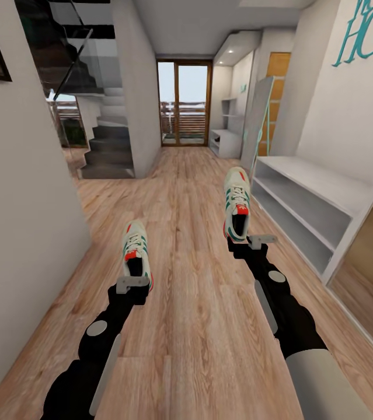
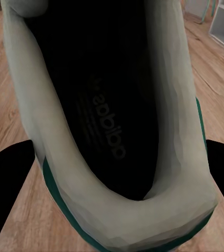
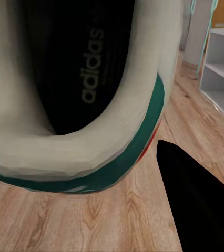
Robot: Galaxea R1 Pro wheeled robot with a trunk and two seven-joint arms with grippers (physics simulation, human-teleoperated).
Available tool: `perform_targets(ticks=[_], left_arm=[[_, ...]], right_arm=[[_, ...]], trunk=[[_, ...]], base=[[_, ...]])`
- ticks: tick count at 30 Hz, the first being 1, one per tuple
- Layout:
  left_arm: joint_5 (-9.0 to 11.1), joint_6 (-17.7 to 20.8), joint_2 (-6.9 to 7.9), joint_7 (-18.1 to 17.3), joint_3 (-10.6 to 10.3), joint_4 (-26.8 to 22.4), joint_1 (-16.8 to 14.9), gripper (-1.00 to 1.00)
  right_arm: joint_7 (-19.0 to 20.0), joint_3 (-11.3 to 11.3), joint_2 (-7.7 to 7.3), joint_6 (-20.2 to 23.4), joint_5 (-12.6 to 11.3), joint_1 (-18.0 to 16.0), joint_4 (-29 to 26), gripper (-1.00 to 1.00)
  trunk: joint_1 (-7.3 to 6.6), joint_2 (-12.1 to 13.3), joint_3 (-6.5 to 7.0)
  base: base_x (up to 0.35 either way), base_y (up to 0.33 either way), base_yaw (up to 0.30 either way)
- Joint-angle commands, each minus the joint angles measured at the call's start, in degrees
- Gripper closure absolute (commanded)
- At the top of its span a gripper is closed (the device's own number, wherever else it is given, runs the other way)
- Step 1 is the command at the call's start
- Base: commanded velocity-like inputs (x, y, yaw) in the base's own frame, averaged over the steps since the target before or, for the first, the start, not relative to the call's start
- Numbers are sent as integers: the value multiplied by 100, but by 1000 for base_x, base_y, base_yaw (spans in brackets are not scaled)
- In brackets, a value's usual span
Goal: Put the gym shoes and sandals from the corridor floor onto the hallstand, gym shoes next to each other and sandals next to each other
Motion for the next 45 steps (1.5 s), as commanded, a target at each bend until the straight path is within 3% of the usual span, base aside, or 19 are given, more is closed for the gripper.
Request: perform_targets(ticks=[1, 45], left_arm=[[-30, 32, 1, 30, -9, -8, -3, 100], [-30, 32, 1, 38, 0, -11, -3, 100]], right_arm=[[-1, 0, 0, 33, -12, -2, -10, 100], [-1, 0, -5, 27, -12, -2, -10, 100]], trunk=[[2, -2, -6], [2, -2, -6]], base=[[345, 0, 0], [345, 0, 0]])
